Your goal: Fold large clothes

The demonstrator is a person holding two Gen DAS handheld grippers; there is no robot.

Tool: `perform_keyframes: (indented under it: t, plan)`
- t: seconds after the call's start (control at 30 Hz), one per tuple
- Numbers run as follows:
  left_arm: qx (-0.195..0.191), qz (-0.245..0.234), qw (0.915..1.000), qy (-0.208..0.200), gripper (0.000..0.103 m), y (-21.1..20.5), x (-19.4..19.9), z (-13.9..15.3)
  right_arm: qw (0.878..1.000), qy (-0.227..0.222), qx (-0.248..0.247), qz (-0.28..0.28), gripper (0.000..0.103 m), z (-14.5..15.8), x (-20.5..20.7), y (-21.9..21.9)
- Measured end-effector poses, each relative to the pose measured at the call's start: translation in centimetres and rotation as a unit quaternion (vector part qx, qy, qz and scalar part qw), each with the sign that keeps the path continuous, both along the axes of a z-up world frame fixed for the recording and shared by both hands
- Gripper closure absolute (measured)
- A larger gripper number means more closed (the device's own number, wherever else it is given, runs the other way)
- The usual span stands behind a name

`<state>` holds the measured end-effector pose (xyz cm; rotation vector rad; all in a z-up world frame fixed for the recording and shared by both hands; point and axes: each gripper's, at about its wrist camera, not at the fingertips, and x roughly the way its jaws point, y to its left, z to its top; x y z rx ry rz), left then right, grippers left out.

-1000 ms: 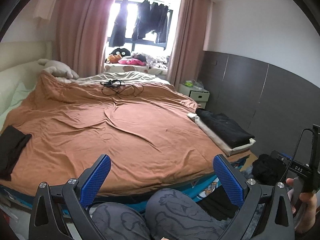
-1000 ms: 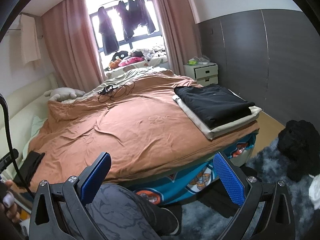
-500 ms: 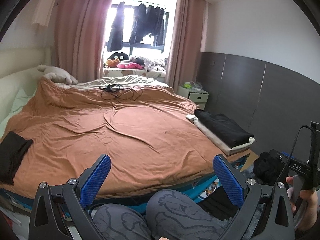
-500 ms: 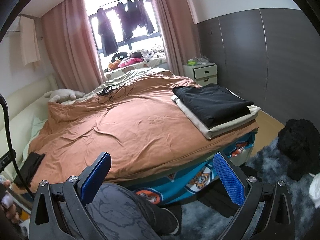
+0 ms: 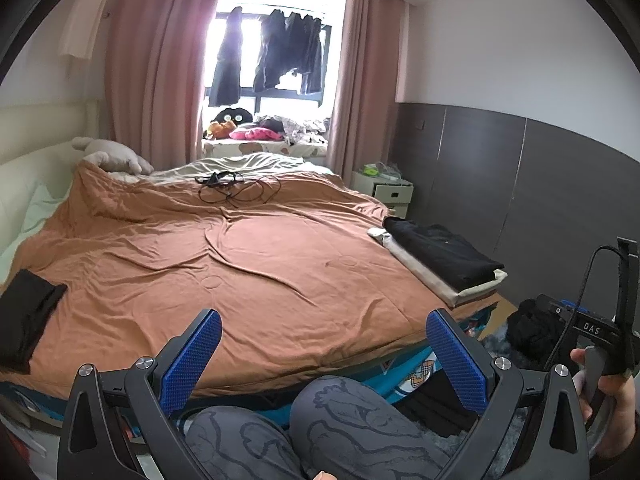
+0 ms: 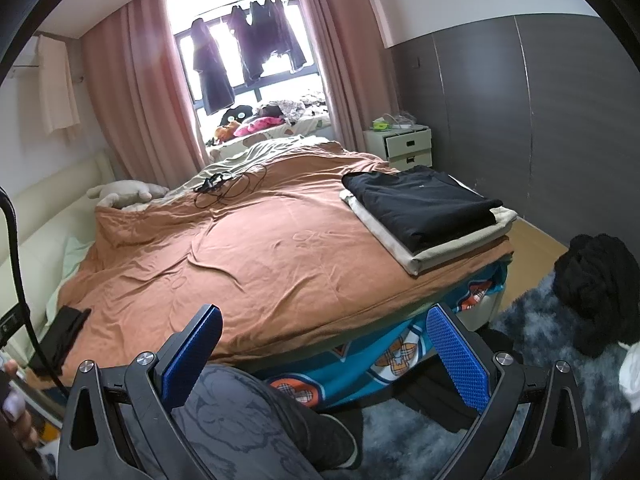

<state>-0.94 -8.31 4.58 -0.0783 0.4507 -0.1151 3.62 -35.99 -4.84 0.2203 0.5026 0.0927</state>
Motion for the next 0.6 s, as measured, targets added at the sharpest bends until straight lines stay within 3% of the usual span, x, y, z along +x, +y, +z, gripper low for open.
perform_keyframes:
  t: [0.6]
  plan:
    - [0.003, 0.003, 1.0, -0.001, 0.001, -0.11, -0.96, 0.3, 1.0, -0.001, 0.002, -0.002, 0.0, -0.11, -0.78, -0.17]
